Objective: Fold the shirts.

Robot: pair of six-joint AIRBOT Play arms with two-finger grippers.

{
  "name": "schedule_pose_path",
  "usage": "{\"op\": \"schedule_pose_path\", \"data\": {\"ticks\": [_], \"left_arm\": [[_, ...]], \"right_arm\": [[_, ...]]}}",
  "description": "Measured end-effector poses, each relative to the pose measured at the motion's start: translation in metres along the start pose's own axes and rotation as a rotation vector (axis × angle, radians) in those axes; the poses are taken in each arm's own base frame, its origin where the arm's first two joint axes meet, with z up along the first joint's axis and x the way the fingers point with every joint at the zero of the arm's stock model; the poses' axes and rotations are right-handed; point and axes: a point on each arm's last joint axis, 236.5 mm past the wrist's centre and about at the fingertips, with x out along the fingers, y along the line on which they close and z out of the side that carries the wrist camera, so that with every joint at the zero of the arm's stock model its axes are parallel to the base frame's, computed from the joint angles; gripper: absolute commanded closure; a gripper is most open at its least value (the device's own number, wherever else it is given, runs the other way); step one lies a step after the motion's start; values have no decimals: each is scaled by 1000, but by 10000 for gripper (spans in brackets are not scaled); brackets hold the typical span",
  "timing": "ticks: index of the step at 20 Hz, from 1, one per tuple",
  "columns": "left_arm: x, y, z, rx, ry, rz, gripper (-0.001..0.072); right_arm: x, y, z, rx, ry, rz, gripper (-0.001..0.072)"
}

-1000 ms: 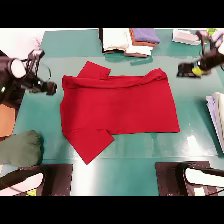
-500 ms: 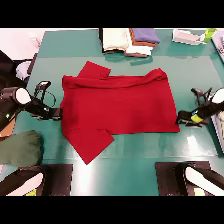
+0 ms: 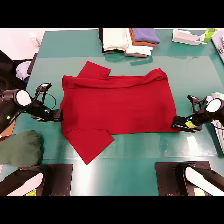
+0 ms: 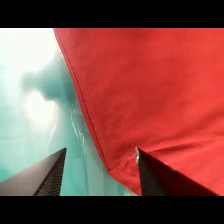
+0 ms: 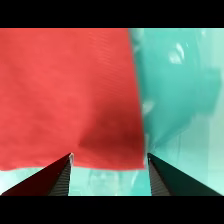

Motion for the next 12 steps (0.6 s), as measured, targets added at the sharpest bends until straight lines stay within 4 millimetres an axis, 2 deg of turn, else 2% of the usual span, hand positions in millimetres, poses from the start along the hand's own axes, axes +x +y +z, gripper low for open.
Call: {"op": "schedule_pose_path", "data": {"ticks": [1, 3, 4, 5, 7, 8, 9, 12], "left_arm": [[0, 0, 0, 0, 0, 0, 181], [0, 0, 0, 0, 2, 0, 181], [0, 0, -1, 0, 5, 0, 180], [0, 0, -3, 0, 13, 0, 180], [0, 0, -9, 0, 40, 1, 178], [1, 0, -14, 0, 58, 1, 95], [2, 1, -20, -1, 78, 2, 57], [13, -1, -37, -15, 127, -14, 57]], "right_arm": [[2, 2, 0, -10, 5, -1, 242], [10, 9, -3, -31, 34, 3, 468], [14, 13, -4, -44, 43, 4, 617], [16, 16, -5, -56, 49, 4, 692], [18, 21, -5, -79, 46, 1, 691], [17, 22, -4, -91, 35, -3, 691], [16, 23, -2, -98, 24, -3, 691], [11, 26, 2, -112, -14, -1, 691]]}}
